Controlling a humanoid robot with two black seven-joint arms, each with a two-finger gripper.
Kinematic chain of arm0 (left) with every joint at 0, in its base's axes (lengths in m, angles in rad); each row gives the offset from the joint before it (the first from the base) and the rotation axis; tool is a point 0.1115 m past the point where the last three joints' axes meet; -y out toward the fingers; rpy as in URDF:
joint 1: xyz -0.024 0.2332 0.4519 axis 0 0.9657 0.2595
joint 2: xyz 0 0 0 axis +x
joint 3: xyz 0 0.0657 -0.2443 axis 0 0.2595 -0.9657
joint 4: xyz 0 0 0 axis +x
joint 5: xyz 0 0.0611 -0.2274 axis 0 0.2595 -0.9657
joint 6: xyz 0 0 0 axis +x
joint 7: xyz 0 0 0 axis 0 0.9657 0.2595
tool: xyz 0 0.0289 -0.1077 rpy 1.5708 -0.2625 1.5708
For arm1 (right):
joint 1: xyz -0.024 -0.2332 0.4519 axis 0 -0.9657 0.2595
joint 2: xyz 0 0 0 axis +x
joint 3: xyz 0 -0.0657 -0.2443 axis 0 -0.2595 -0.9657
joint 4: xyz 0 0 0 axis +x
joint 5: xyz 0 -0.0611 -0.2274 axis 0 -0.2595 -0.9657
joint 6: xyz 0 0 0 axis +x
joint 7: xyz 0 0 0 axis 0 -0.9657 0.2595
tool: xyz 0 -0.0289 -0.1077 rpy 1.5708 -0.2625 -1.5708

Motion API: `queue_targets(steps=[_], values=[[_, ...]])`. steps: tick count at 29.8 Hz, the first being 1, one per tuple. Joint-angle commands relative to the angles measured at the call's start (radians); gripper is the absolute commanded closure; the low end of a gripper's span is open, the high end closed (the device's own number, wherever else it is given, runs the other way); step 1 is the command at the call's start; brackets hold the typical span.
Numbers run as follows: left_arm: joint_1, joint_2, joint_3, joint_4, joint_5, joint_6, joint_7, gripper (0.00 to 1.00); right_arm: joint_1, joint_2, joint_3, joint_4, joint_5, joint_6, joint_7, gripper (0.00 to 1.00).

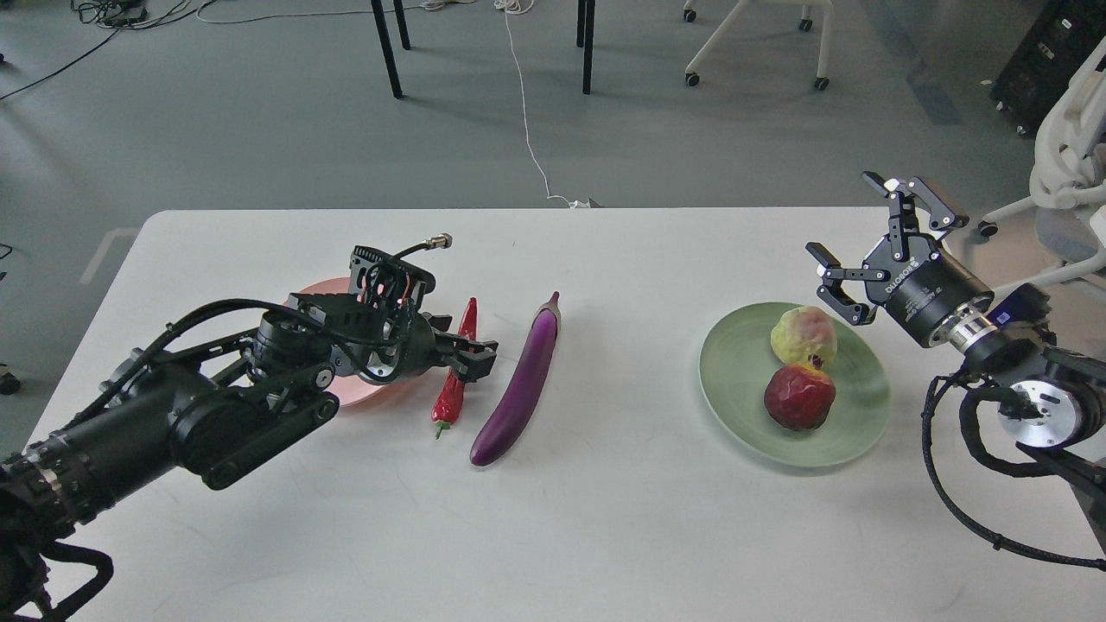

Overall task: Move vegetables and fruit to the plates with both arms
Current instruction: 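Lower the left gripper onto the red chili pepper and grasp it, then lift the chili pepper onto the pink plate and release it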

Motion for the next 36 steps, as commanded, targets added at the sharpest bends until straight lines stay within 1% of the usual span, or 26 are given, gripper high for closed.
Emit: queue_targets(steps=[1, 8, 10, 12, 13, 14, 15, 16, 22, 24, 27, 32, 36], values=[[-0.004, -0.028, 0.0, 0.051, 0.003, 0.002, 0.006, 0.24, 0.0, -0.001, 0.006, 0.001, 0.0, 0.0, 0.0, 0.02], [-0.002, -0.036, 0.008, 0.075, 0.004, 0.001, 0.006, 0.29, 0.0, -0.001, 0.006, 0.001, 0.0, 0.0, 0.0, 0.02], [-0.001, -0.036, 0.008, 0.077, 0.002, 0.001, 0.008, 0.34, 0.0, -0.001, 0.006, 0.001, 0.0, 0.0, 0.0, 0.02], [0.001, -0.036, 0.008, 0.077, 0.002, -0.001, 0.009, 0.44, 0.0, -0.001, 0.005, 0.001, 0.0, 0.0, 0.0, 0.02], [0.001, -0.037, 0.008, 0.077, 0.0, -0.001, 0.011, 0.53, 0.0, -0.001, 0.006, 0.001, 0.0, 0.0, 0.0, 0.02], [0.002, -0.037, 0.008, 0.077, 0.0, -0.001, 0.016, 0.67, 0.0, -0.001, 0.006, 0.001, 0.0, 0.0, 0.0, 0.02], [0.002, -0.039, 0.008, 0.077, 0.0, 0.001, 0.025, 0.78, -0.001, -0.001, 0.005, 0.001, 0.0, 0.0, 0.0, 0.02], [0.002, -0.04, 0.007, 0.077, 0.0, 0.001, 0.034, 0.83, -0.002, -0.001, 0.005, 0.001, 0.0, 0.0, 0.0, 0.02], [-0.002, -0.056, 0.003, 0.063, -0.05, 0.008, 0.043, 0.9, -0.002, -0.001, 0.005, 0.001, -0.002, -0.002, 0.0, 0.02], [-0.005, -0.05, 0.003, 0.057, -0.073, 0.025, 0.046, 0.9, -0.002, 0.0, 0.005, 0.001, -0.002, -0.002, 0.0, 0.02], [-0.014, -0.036, -0.003, 0.026, -0.09, 0.028, 0.054, 0.9, -0.002, 0.0, 0.005, 0.001, -0.002, -0.003, 0.0, 0.02], [-0.076, 0.062, -0.001, -0.077, -0.15, 0.022, 0.054, 0.9, -0.002, 0.0, 0.005, 0.001, -0.003, -0.003, 0.0, 0.02], [-0.096, 0.182, 0.005, -0.084, -0.154, 0.021, 0.036, 0.89, -0.002, 0.0, 0.003, 0.001, -0.005, -0.003, 0.0, 0.02]])
